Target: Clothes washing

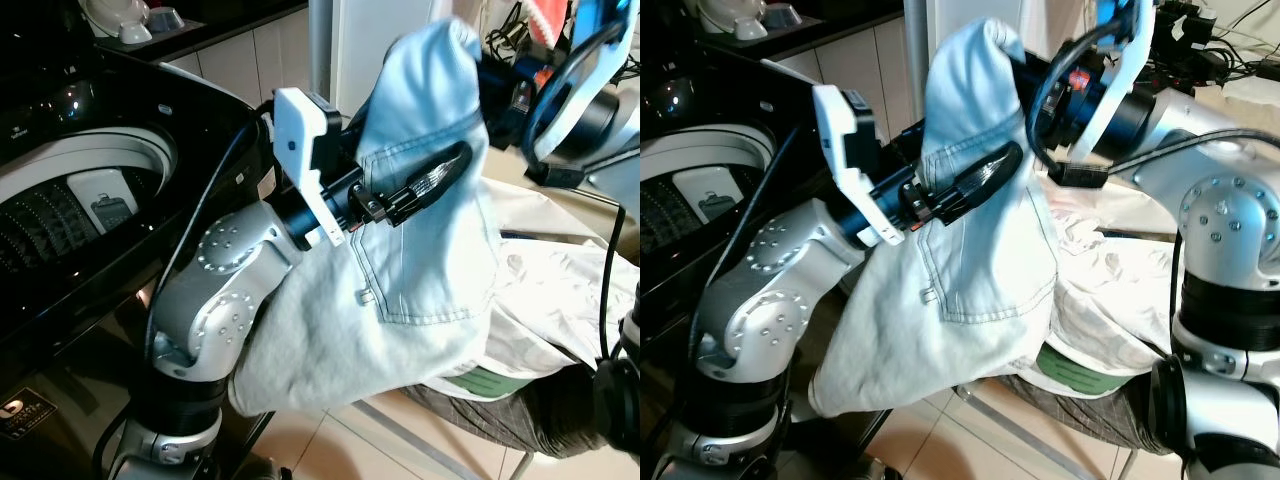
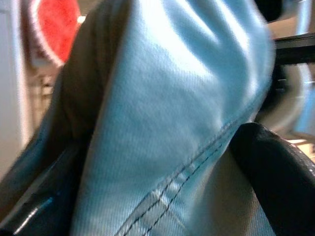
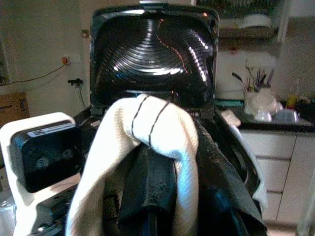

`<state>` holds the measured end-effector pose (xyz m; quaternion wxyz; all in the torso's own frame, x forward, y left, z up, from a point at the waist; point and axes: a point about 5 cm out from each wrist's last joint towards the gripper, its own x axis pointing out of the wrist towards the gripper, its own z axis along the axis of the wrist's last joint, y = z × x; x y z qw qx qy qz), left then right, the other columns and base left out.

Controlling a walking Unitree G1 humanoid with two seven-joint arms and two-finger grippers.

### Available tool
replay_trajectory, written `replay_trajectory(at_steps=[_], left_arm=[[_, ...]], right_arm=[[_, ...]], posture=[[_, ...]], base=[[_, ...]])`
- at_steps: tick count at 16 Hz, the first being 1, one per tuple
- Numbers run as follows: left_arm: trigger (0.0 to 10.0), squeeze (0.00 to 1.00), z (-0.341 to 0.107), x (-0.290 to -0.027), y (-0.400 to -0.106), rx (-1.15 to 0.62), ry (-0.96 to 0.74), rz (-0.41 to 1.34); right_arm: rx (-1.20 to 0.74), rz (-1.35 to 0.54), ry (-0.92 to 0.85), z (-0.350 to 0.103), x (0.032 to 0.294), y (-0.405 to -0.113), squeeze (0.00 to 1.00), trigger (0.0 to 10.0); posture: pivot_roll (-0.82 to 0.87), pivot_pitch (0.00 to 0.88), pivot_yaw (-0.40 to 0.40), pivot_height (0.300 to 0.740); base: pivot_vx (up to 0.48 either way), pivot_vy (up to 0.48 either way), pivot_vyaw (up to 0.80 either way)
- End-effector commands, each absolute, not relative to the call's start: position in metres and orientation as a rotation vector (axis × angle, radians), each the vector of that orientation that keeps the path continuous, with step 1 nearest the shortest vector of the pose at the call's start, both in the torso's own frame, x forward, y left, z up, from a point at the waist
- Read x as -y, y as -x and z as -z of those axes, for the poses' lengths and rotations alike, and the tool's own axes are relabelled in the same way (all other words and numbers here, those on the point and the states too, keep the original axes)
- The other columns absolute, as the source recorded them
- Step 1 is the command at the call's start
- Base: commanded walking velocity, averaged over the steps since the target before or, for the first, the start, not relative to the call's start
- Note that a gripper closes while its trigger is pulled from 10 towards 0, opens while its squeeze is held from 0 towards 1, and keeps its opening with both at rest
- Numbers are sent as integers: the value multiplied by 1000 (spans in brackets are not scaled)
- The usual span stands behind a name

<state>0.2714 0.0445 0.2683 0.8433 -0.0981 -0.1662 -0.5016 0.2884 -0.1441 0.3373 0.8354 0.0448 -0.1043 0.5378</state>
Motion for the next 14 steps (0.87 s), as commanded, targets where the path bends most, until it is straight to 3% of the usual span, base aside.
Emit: replay_trajectory(at_steps=[1,14], left_arm=[[0,0,-265,-44,-278,319,183,1017],[0,0,-264,-61,-285,336,181,929]], right_arm=[[255,-1201,-76,-344,135,-279,0,0],[234,-1169,-80,-336,134,-280,0,0]], posture=[[-42,0,22,740],[-37,0,18,740]], base=[[0,0,0],[0,0,0]])
